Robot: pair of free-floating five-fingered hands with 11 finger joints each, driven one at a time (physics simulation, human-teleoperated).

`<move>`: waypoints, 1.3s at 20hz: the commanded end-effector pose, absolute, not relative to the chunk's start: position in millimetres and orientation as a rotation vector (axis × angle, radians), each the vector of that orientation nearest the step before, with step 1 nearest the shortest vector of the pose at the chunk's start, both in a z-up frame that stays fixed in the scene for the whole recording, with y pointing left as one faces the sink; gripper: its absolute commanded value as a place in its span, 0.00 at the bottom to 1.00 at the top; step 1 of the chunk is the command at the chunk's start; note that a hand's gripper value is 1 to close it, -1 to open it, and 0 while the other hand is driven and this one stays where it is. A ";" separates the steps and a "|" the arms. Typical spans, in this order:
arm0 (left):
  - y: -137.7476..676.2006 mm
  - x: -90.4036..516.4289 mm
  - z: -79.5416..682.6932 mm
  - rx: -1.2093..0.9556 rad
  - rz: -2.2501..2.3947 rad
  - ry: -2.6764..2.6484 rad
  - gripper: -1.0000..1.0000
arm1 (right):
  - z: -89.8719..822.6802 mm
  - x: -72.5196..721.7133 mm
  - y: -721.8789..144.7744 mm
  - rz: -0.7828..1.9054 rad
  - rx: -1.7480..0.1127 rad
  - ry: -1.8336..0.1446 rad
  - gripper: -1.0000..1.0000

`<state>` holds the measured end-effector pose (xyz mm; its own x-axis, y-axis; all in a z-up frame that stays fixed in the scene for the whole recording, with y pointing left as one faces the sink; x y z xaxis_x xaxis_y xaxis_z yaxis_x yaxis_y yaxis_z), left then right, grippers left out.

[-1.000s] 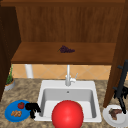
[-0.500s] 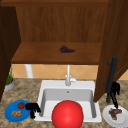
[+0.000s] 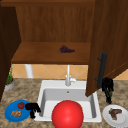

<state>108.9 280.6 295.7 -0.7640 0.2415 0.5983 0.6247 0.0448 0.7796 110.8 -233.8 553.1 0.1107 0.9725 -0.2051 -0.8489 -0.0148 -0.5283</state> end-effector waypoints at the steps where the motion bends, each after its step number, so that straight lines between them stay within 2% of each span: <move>1: 280.6 108.9 295.7 -0.879 -1.775 -2.023 0.50 | 553.1 130.0 -221.0 1.396 -0.623 -0.233 0.00; 26: 280.6 108.9 295.7 -0.879 -1.775 -2.023 0.50 | 529.1 231.2 -150.9 1.359 -0.703 -0.081 0.00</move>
